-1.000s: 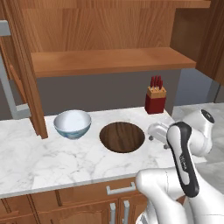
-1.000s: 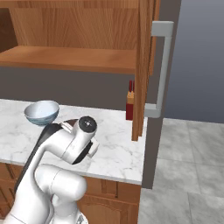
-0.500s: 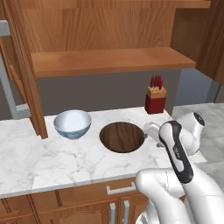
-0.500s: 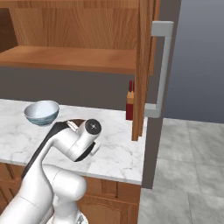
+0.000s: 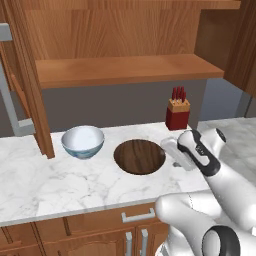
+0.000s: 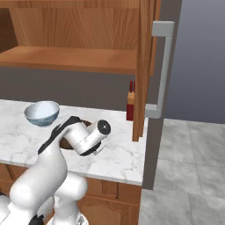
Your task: Open the cabinet. Pick the bowls from the counter and place them in the cabinet. Then close the cabinet.
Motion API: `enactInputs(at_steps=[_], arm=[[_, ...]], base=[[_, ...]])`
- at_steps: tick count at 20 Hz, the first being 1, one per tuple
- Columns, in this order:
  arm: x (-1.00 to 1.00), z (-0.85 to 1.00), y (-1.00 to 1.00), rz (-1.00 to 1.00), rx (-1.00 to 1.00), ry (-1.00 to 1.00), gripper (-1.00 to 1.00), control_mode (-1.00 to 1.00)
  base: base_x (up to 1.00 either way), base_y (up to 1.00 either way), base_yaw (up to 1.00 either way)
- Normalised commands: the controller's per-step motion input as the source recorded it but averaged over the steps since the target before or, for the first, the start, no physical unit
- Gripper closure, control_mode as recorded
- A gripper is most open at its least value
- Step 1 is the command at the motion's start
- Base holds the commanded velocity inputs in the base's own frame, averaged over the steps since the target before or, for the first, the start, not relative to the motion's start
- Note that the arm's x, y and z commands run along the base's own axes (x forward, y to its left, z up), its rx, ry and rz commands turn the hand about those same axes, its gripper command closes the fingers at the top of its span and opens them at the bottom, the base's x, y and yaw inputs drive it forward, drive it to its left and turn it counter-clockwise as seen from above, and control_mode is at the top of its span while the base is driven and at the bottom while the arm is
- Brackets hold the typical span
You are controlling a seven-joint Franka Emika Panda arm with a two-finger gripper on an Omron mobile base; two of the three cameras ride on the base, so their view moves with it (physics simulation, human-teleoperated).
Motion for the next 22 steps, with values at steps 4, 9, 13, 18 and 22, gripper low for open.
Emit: enactInputs(at_steps=[4,9,13,18,22], arm=[[0.34,-0.33,0.05,0.0,0.07,0.0,-1.0,-1.0],[0.34,-0.36,0.11,0.0,0.05,0.0,-1.0,-1.0],[0.34,-0.35,0.14,0.0,0.03,0.0,-1.0,-1.0],[0.31,-0.4,0.11,0.0,0.03,0.0,-1.0,-1.0],[0.19,-0.43,0.23,0.0,0.04,0.0,-1.0,-1.0]], base=[[0.0,0.0,0.0],[0.0,0.0,0.0],[0.0,0.0,0.0],[0.0,0.0,0.0],[0.0,0.0,0.0]])
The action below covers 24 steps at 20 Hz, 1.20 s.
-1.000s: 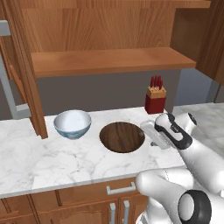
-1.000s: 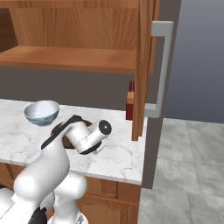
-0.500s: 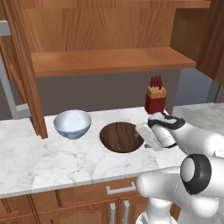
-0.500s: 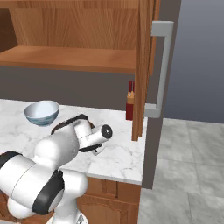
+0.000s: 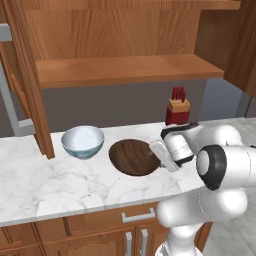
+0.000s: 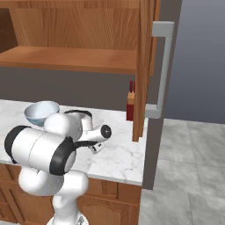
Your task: Open the cabinet. Pick the bowls from the counter and place them in the cabinet. Then close the cabinet.
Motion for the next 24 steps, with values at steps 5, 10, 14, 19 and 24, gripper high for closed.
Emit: enactInputs(at_steps=[5,10,14,19,24], arm=[[0.09,-0.33,0.29,0.0,0.01,-0.02,1.0,-1.0],[0.0,-0.45,0.4,0.0,0.02,-0.01,1.0,-1.0],[0.0,-0.48,0.29,0.0,0.03,0.0,1.0,-1.0],[0.0,-0.32,0.15,0.0,0.0,-0.04,1.0,-1.0],[-0.2,0.02,0.0,0.0,0.0,-0.21,1.0,-1.0]], base=[[0.0,0.0,0.0],[0.0,0.0,0.0],[0.0,0.0,0.0],[0.0,0.0,0.0],[0.0,0.0,0.0]])
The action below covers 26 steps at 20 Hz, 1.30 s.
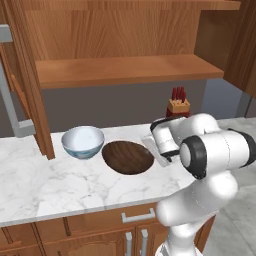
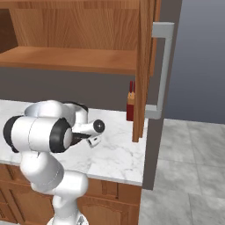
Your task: Open the cabinet. Pick the bowls from the counter and place them in the cabinet. Then close the cabinet.
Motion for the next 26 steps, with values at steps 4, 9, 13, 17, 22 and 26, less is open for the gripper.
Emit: enactInputs(at_steps=[4,9,13,17,22,26], arm=[[-0.52,0.32,-0.09,0.0,0.03,-0.33,1.0,-1.0],[-0.53,0.51,0.0,0.0,0.0,-0.25,1.0,-1.0],[-0.51,0.67,0.0,0.0,0.0,-0.05,1.0,-1.0],[-0.44,0.71,-0.01,-0.03,0.0,0.0,1.0,-1.0],[-0.53,0.52,-0.05,-0.13,0.0,0.04,1.0,-1.0],[-0.62,0.4,-0.13,-0.16,-0.01,0.07,1.0,-1.0]], base=[[0.0,0.0,0.0],[0.0,0.0,0.0],[0.0,0.0,0.0],[0.0,0.0,0.0],[0.0,0.0,0.0],[0.0,0.0,0.0]])
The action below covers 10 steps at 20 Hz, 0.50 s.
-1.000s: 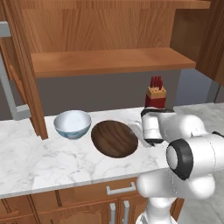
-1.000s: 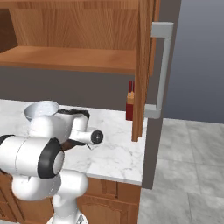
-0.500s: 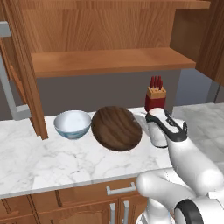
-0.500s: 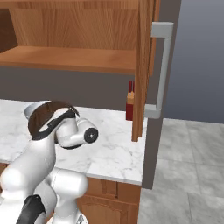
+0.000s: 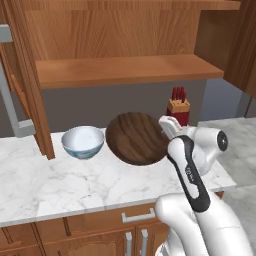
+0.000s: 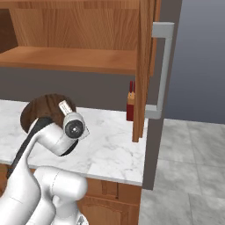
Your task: Open the cabinet. Pick the bowls from the counter and place them in the cabinet. Then close the cabinet.
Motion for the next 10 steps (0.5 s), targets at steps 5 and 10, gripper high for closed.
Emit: enactInputs(at_steps=[5,10], arm=[[-0.7,0.42,-0.13,-0.22,-0.01,0.08,1.0,-1.0],[-0.71,0.58,-0.24,-0.25,0.0,0.1,1.0,-1.0]], base=[[0.0,0.0,0.0],[0.0,0.0,0.0]])
